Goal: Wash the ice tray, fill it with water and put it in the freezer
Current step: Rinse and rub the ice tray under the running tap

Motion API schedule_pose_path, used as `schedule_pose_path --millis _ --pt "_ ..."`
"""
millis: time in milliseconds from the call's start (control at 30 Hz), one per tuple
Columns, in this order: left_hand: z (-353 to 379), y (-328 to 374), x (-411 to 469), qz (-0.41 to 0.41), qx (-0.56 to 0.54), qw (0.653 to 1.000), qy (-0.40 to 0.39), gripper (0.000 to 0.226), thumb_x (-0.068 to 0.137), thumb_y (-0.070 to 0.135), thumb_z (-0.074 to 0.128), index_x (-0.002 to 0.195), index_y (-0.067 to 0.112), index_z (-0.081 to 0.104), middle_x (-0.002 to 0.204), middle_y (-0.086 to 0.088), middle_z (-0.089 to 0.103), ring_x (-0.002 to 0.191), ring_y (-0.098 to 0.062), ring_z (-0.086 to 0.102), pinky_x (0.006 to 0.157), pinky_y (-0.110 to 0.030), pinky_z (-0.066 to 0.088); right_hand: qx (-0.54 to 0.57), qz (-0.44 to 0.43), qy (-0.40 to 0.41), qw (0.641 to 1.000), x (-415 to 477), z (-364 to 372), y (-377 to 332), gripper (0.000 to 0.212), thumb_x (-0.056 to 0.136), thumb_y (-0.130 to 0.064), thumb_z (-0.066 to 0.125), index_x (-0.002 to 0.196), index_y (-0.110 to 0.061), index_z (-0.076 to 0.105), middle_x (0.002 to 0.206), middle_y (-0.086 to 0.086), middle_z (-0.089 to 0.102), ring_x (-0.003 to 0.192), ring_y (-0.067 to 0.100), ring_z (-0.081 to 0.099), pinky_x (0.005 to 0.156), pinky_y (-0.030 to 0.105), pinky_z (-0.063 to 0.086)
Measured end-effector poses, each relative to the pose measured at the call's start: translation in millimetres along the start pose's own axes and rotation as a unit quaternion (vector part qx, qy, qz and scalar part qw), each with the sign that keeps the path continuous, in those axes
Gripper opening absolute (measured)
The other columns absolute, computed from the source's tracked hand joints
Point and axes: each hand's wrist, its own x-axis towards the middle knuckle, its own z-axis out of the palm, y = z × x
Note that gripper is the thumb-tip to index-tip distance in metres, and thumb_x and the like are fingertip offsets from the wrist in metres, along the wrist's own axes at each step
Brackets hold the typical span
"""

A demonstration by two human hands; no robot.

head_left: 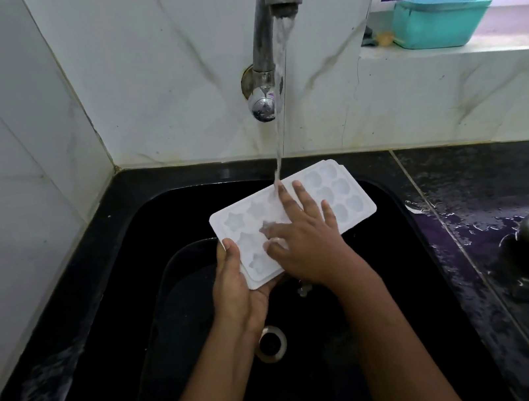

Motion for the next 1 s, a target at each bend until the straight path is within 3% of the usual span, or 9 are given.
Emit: schedule_pose_path --millis 133,300,400,500,600,733,833,1000 --pt "3 -3 -1 -0.009 0.011 1.0 -0.004 0.037 0.103 0.033 0.036 0.133 0.018 0.053 0.117 -0.011 0.069 0.097 -0.026 0.07 0.07 -0.043 0.06 0.006 0.039 0.025 0.999 -3 -3 6 0.038 0.099 -0.047 0.031 0.121 -0.034 0.059 0.158 -0.005 -0.019 0.142 0.014 -0.025 0.112 0.048 -0.015" --pt "1 2 1 -0.002 0.007 1.0 0.001 0.036 0.103 0.033 0.036 0.131 0.019 0.054 0.104 -0.005 0.074 0.087 -0.019 0.073 0.06 -0.035 0.059 -0.036 -0.008 0.042 0.998 1 8 -7 0.038 0.096 -0.049 0.038 0.117 -0.024 0.056 0.154 -0.005 -0.03 0.139 0.015 -0.032 0.111 0.048 -0.017" --pt "-1 3 2 0.006 0.003 1.0 -0.004 0.037 0.103 0.034 0.035 0.129 0.017 0.055 0.109 -0.009 0.072 0.093 -0.024 0.072 0.066 -0.041 0.06 -0.004 -0.017 0.002 1.0 2 2 4 0.04 0.095 -0.052 0.037 0.128 -0.034 0.052 0.157 -0.006 -0.022 0.141 0.014 -0.029 0.112 0.047 -0.016" --pt "1 -1 0 -0.004 0.005 1.0 -0.012 0.037 0.103 0.034 0.035 0.131 0.017 0.054 0.116 -0.012 0.069 0.101 -0.029 0.069 0.077 -0.047 0.059 0.009 -0.001 0.008 1.0 -1 -2 17 0.036 0.094 -0.055 0.039 0.122 -0.039 0.056 0.157 -0.008 -0.019 0.141 0.012 -0.027 0.112 0.047 -0.015" --pt "2 -3 -1 -0.004 -0.001 1.0 -0.009 0.038 0.102 0.035 0.036 0.131 0.019 0.053 0.114 -0.011 0.07 0.1 -0.028 0.069 0.073 -0.047 0.059 0.03 -0.006 0.1 0.995 -2 1 25 0.031 0.094 -0.049 0.044 0.116 -0.034 0.06 0.159 -0.009 -0.01 0.144 0.011 -0.019 0.114 0.046 -0.009" --pt "2 0 2 0.002 -0.007 1.0 0.009 0.037 0.102 0.035 0.037 0.131 0.017 0.053 0.109 -0.009 0.072 0.094 -0.026 0.071 0.067 -0.045 0.06 0.08 -0.04 0.297 0.951 -15 17 31 0.036 0.087 -0.037 0.043 0.114 -0.025 0.062 0.155 0.0 0.026 0.145 0.018 0.015 0.109 0.046 0.021" --pt "3 1 2 -0.011 -0.018 0.999 0.028 0.038 0.102 0.036 0.038 0.131 0.017 0.054 0.11 -0.01 0.072 0.095 -0.027 0.071 0.073 -0.048 0.058 0.066 -0.063 0.32 0.943 -33 47 30 0.03 0.088 -0.032 0.047 0.115 -0.026 0.06 0.154 0.0 0.029 0.145 0.016 0.017 0.11 0.046 0.023" --pt "0 0 2 -0.009 -0.01 1.0 0.022 0.037 0.102 0.036 0.036 0.13 0.019 0.054 0.113 -0.01 0.071 0.101 -0.028 0.069 0.077 -0.048 0.057 0.034 -0.056 0.328 0.942 -32 62 37 0.025 0.086 -0.035 0.049 0.098 -0.024 0.068 0.153 0.004 0.032 0.145 0.02 0.018 0.109 0.05 0.022"
